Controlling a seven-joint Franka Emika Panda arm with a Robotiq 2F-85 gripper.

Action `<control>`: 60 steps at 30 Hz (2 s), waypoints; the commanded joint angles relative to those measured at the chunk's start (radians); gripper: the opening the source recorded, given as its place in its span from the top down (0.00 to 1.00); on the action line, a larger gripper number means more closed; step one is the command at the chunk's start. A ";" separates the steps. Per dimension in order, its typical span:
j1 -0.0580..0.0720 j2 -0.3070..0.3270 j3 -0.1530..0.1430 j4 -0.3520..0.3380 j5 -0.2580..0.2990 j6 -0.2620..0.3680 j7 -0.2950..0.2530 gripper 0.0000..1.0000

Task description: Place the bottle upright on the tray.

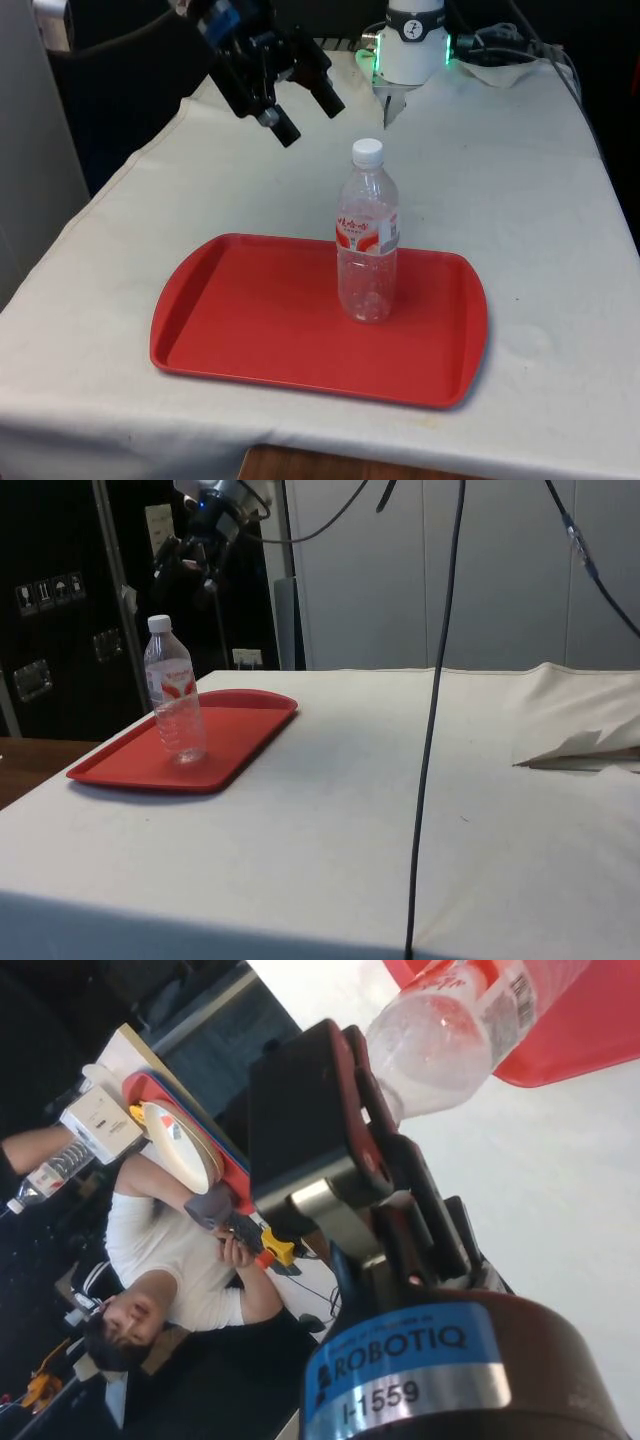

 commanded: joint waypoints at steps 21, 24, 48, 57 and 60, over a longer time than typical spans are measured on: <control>0.004 -0.063 -0.007 0.009 -0.031 -0.028 0.034 0.00; 0.014 -0.082 -0.013 0.005 -0.049 -0.030 0.048 0.00; 0.043 -0.154 -0.011 0.003 -0.092 -0.054 0.083 0.00; 0.053 -0.175 -0.011 -0.002 -0.098 -0.062 0.090 0.00; 0.057 -0.185 -0.010 -0.007 -0.101 -0.063 0.092 0.00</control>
